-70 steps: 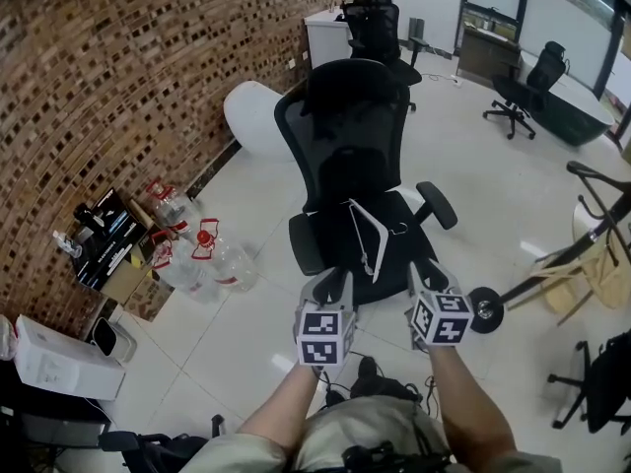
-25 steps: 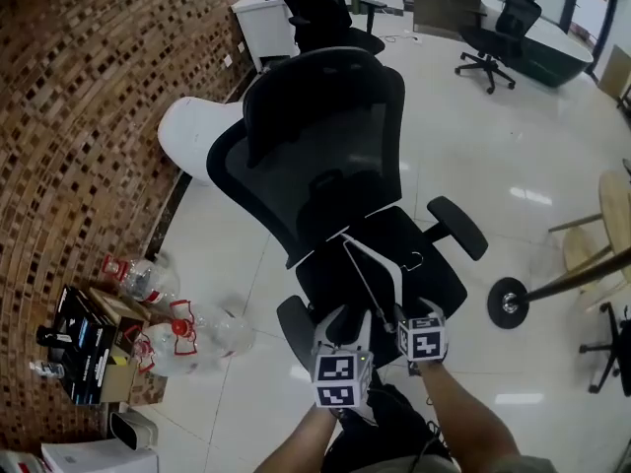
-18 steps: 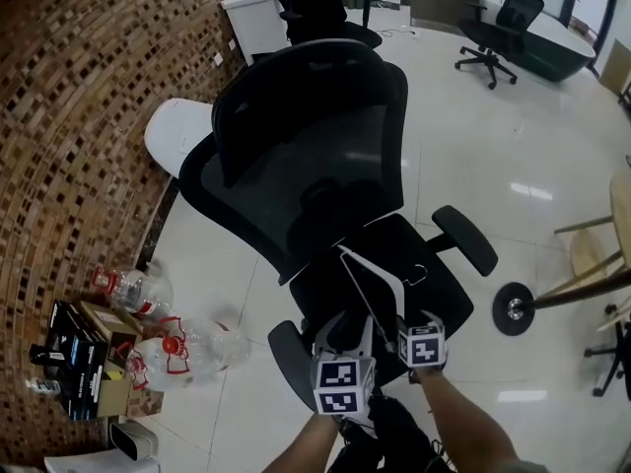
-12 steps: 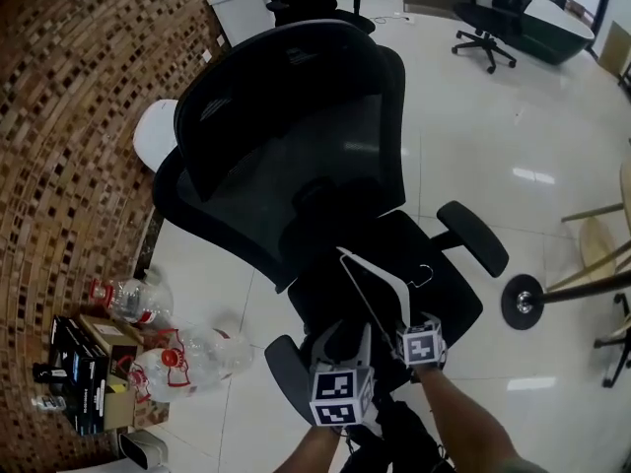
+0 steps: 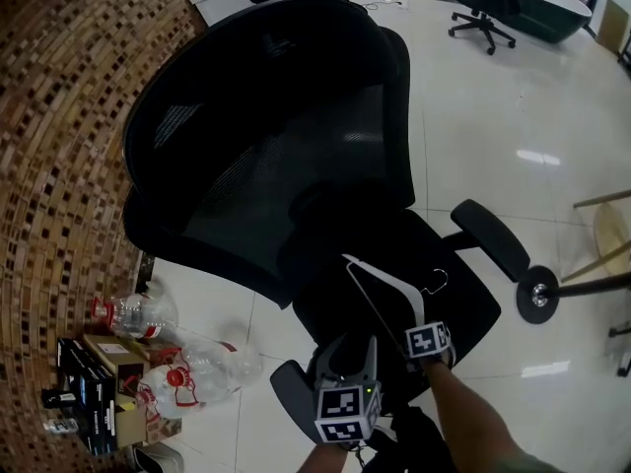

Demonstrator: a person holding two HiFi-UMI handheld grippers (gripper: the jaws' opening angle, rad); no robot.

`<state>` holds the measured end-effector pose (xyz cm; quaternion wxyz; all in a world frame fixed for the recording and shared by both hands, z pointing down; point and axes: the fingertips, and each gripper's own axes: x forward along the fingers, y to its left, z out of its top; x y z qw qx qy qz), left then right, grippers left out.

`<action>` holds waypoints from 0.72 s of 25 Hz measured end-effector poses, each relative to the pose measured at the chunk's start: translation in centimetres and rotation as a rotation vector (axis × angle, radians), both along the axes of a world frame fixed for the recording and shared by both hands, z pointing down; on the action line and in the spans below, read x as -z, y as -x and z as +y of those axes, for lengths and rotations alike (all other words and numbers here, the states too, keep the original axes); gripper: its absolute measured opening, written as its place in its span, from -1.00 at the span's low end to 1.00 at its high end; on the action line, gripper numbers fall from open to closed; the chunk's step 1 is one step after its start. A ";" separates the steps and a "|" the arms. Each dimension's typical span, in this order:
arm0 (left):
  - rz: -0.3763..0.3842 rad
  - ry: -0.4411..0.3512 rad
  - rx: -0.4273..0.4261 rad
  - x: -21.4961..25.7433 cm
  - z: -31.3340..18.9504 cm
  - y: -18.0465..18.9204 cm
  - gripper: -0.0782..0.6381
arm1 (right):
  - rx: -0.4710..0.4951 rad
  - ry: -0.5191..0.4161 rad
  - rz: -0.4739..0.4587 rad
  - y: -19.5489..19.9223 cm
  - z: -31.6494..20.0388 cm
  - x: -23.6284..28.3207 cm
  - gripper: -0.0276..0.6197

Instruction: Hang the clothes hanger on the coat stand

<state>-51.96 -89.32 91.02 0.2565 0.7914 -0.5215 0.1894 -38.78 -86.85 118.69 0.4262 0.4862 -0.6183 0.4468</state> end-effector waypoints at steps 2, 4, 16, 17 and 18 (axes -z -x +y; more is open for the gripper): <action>0.005 0.016 0.007 -0.8 -0.8 0.3 -0.38 | -0.016 0.022 -0.088 2.0 -0.5 -1.0 -0.22; 0.020 0.034 0.013 -1.5 -1.4 0.4 -0.38 | -0.037 0.022 -0.118 2.9 -1.1 -2.0 -0.22; 0.040 0.103 -0.001 -5.9 -1.3 -0.3 -0.38 | -0.042 -0.032 0.000 -0.5 -1.5 -4.6 -0.30; 0.039 0.108 -0.002 -6.0 -1.1 -0.3 -0.38 | -0.038 -0.045 0.007 -0.5 -1.7 -4.4 -0.32; 0.034 0.112 -0.001 -6.0 -0.9 -0.3 -0.38 | -0.041 -0.048 0.002 -0.2 -1.6 -4.2 -0.35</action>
